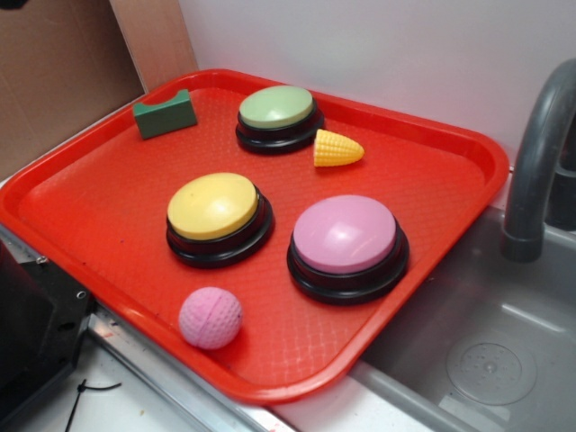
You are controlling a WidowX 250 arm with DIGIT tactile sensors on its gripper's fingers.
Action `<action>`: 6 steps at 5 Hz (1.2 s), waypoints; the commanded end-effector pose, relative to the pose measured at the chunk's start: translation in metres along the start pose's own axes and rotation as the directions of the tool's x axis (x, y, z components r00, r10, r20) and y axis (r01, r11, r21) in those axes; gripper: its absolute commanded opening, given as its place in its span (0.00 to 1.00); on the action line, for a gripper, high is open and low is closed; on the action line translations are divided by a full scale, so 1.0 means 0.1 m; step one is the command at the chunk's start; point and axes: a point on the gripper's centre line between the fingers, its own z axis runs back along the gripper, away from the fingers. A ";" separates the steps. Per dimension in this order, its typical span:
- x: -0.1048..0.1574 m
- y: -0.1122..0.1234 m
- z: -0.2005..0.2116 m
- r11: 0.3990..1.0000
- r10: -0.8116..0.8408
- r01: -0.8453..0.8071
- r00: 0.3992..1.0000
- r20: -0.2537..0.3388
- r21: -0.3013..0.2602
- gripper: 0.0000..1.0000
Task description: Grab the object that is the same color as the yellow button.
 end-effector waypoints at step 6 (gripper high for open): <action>1.30 -0.18 -0.80 0.930 -0.340 0.317 0.935 0.102 0.186 1.00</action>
